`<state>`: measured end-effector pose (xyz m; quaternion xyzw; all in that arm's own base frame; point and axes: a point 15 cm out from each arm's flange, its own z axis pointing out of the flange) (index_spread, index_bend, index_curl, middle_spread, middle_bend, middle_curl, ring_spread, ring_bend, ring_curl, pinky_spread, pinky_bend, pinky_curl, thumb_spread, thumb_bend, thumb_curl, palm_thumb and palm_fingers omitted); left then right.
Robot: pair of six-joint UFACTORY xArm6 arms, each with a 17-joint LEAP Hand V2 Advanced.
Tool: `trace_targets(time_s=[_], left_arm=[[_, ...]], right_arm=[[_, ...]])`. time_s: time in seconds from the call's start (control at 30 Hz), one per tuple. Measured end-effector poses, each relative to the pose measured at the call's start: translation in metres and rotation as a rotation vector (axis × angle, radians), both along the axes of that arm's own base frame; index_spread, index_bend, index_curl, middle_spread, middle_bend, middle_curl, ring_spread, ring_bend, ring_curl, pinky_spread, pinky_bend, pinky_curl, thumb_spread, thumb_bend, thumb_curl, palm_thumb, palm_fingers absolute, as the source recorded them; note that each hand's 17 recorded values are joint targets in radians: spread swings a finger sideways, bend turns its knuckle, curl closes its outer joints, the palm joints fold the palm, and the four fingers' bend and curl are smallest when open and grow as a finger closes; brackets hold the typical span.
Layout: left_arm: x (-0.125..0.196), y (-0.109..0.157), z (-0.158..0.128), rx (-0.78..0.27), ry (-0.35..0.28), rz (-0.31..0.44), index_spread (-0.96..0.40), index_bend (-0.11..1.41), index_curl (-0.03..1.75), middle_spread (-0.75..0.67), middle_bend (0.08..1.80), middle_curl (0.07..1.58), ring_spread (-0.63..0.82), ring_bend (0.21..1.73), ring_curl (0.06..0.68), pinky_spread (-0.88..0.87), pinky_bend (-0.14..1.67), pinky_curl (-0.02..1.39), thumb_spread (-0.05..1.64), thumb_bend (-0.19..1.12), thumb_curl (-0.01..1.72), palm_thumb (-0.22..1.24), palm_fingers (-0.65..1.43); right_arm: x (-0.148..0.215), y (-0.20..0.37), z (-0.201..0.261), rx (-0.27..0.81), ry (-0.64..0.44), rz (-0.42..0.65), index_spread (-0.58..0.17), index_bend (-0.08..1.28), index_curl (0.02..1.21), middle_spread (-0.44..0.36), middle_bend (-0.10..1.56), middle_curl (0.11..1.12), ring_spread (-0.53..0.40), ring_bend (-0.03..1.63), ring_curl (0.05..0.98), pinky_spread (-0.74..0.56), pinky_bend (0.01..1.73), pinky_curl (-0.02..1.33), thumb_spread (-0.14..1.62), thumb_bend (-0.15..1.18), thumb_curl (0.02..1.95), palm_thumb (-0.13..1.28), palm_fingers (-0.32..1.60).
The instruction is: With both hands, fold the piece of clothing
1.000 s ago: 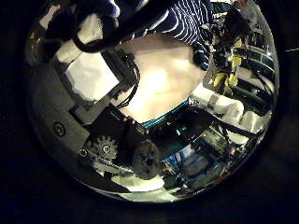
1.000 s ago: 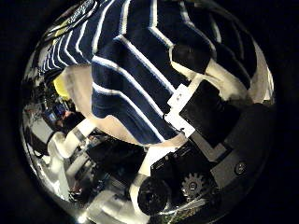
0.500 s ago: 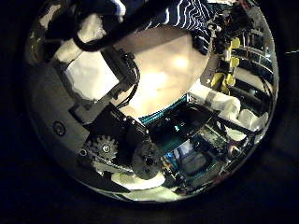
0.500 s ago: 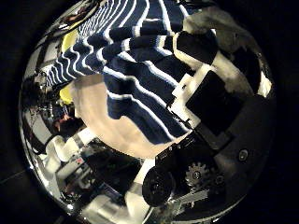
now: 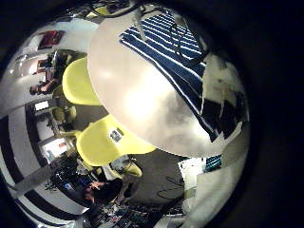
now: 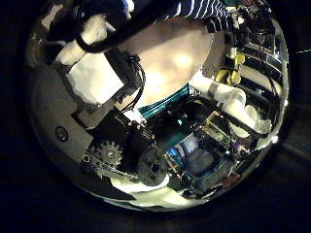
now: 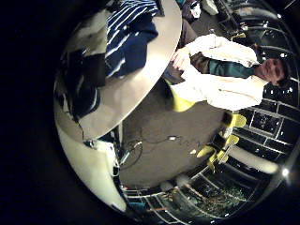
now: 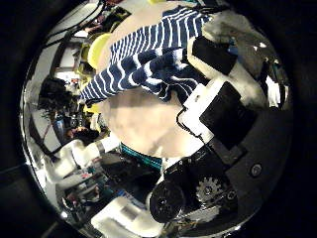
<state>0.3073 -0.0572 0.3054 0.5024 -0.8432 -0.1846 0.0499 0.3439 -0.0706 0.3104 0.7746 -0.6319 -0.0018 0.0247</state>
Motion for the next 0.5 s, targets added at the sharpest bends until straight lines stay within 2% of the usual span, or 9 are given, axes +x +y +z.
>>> trace_targets(time_s=[0.13, 0.27, 0.37, 0.5], left_arm=[[0.019, 0.0, 0.035, -0.02, -0.064, 0.018, -0.58, 0.18, 1.56, -0.72, 0.73, 1.23, -0.47, 1.33, 0.526, -0.62, 1.17, 0.66, 1.1, -0.01, 0.58, 0.78, 1.03], [0.06, -0.001, 0.051, -0.032, -0.113, 0.05, -0.57, 0.18, 1.57, -0.73, 0.72, 1.23, -0.47, 1.33, 0.528, -0.62, 1.17, 0.66, 1.1, -0.01, 0.58, 0.79, 1.03], [0.099, -0.002, 0.041, -0.029, -0.108, 0.076, -0.56, 0.18, 1.57, -0.73, 0.72, 1.23, -0.47, 1.33, 0.529, -0.62, 1.17, 0.66, 1.09, -0.01, 0.58, 0.79, 1.02], [0.143, -0.005, 0.01, -0.021, -0.104, 0.106, -0.55, 0.18, 1.57, -0.73, 0.72, 1.23, -0.47, 1.34, 0.533, -0.62, 1.17, 0.67, 1.1, -0.01, 0.59, 0.8, 1.01]], right_arm=[[0.017, 0.011, 0.028, 0.032, -0.069, 0.0, -0.379, 1.01, 0.95, -0.203, 1.26, 0.95, -0.249, 1.41, 0.787, -0.2, 1.36, 0.9, 1.23, 0.0, 0.67, 1.04, 0.9], [0.049, 0.014, 0.042, 0.037, -0.092, -0.002, -0.373, 1.01, 0.97, -0.198, 1.27, 0.95, -0.248, 1.42, 0.796, -0.19, 1.35, 0.93, 1.22, -0.01, 0.68, 1.04, 0.9], [0.079, 0.014, 0.035, 0.041, -0.068, -0.005, -0.37, 1.01, 0.98, -0.195, 1.27, 0.95, -0.248, 1.42, 0.802, -0.19, 1.34, 0.95, 1.22, -0.01, 0.69, 1.04, 0.9], [0.116, 0.013, 0.009, 0.048, -0.014, -0.004, -0.368, 1.01, 0.99, -0.192, 1.28, 0.95, -0.248, 1.43, 0.81, -0.19, 1.32, 0.97, 1.23, -0.01, 0.7, 1.03, 0.89]])
